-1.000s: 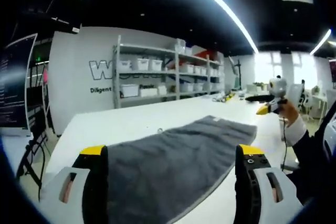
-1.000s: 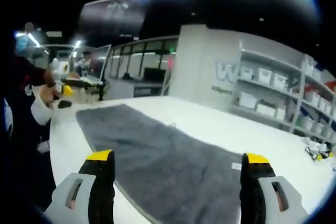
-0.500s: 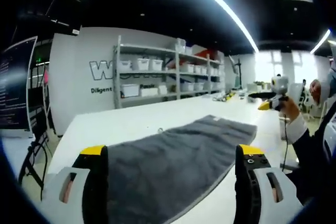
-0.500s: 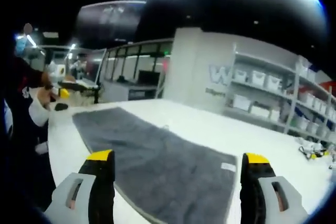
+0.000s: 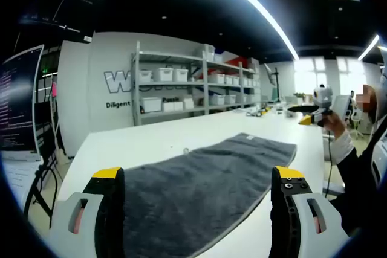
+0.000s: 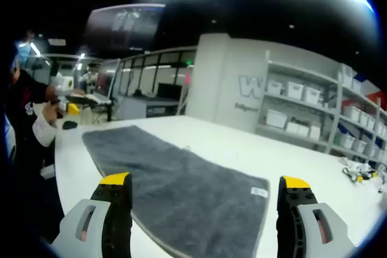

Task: Open the folded towel by lifting each exposed corner and separating the folded layers until the towel lies flat within the target outline without major curled edges

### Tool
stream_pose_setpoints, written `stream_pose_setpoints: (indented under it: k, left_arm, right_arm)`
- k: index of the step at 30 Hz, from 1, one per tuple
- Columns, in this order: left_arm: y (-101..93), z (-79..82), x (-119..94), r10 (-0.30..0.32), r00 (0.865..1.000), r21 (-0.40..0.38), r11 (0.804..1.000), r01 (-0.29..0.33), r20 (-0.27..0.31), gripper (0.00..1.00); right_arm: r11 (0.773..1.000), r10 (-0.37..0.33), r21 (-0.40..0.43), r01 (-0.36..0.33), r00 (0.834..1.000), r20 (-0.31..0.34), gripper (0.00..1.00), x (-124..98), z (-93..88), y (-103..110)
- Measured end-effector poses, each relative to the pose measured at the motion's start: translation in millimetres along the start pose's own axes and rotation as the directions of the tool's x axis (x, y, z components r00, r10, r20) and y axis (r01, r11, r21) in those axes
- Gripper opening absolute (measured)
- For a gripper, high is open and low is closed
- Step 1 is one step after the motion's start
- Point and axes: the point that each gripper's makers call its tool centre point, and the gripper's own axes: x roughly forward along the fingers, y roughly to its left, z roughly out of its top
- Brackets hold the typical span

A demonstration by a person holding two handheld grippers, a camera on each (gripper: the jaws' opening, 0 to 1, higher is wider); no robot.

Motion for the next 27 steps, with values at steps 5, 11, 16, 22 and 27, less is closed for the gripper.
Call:
stream_pose_setpoints:
  k: [5, 11, 16, 22, 27]
  left_arm:
    - [-0.6, 4.5, -2.6, -0.003, 1.000, -0.011, 1.000, 0.004, 0.015, 1.00]
    - [0.9, 11.8, -6.4, -0.011, 0.998, -0.038, 0.999, 0.013, 0.054, 1.00]
    - [1.2, 12.7, -7.3, -0.013, 0.998, -0.040, 0.999, 0.015, 0.059, 1.00]
    - [0.4, 17.7, -10.0, -0.015, 0.997, -0.041, 0.999, 0.018, 0.076, 1.00]
    - [-8.8, 30.4, -16.1, -0.042, 0.990, -0.059, 0.997, 0.051, 0.138, 0.99]
  right_arm:
    - [1.000, 0.020, 0.008, -0.020, 1.000, 0.018, 0.99, -0.2, 3.6, 2.9]
    - [1.000, 0.031, 0.003, -0.031, 0.999, 0.021, 0.99, 1.8, 5.4, 5.8]
    - [0.999, 0.035, -0.006, -0.035, 0.999, 0.027, 0.98, 2.1, 6.4, 7.3]
    - [0.999, 0.041, 0.020, -0.042, 0.997, 0.070, 0.93, -2.6, 12.7, 6.3]
    - [0.995, 0.075, 0.048, -0.082, 0.989, 0.126, 0.86, -8.3, 21.7, 10.8]
